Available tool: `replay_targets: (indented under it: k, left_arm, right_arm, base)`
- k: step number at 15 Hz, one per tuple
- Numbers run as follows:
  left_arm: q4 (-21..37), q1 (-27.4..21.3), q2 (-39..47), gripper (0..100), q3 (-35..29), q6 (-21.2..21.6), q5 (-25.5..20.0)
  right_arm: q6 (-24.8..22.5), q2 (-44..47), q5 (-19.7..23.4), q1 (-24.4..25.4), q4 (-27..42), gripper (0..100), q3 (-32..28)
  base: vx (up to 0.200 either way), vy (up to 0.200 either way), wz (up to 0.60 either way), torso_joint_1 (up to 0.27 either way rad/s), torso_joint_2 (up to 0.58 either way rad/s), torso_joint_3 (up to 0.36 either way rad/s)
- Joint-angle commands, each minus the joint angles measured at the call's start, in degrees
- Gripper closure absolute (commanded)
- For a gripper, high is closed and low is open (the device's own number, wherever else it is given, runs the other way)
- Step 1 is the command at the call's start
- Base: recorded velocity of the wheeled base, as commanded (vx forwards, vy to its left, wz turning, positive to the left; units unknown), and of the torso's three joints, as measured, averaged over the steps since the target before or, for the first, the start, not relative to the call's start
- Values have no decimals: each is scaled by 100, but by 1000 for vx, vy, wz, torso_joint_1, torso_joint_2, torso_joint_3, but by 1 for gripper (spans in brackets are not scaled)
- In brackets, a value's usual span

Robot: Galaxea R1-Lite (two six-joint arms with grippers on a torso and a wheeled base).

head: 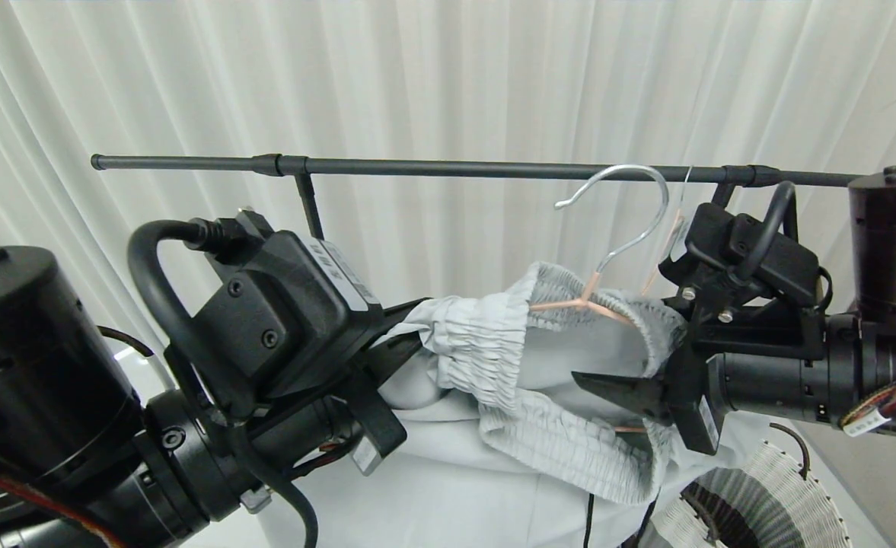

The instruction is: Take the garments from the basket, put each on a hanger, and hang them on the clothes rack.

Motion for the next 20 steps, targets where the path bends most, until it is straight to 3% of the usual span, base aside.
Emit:
replay_targets:
  k: [1, 7, 10, 14, 20]
  left_arm:
    - [-1, -15, 9, 100, 1, 0, 3]
    - [-9, -68, -9, 100, 27, 0, 3]
    - [-9, -165, -9, 100, 36, 18, 3]
    - [-9, -200, -26, 100, 36, 27, 12]
    - [-9, -200, -53, 100, 45, 88, 38]
  right_arm:
    - [-1, 16, -11, 4, -19, 100, 0]
    - [-71, 42, -29, -14, -107, 100, 0]
    - [-722, 42, -20, -14, -160, 100, -18]
    - [-1223, 174, -20, -5, -696, 100, 0]
    - [-1311, 209, -169, -14, -925, 100, 0]
  base:
    - [0, 0, 0, 0, 0, 0]
    - [0, 0, 0, 0, 0, 0]
    - [0, 0, 0, 0, 0, 0]
    - [0, 0, 0, 0, 0, 0]
    - [0, 0, 0, 0, 0, 0]
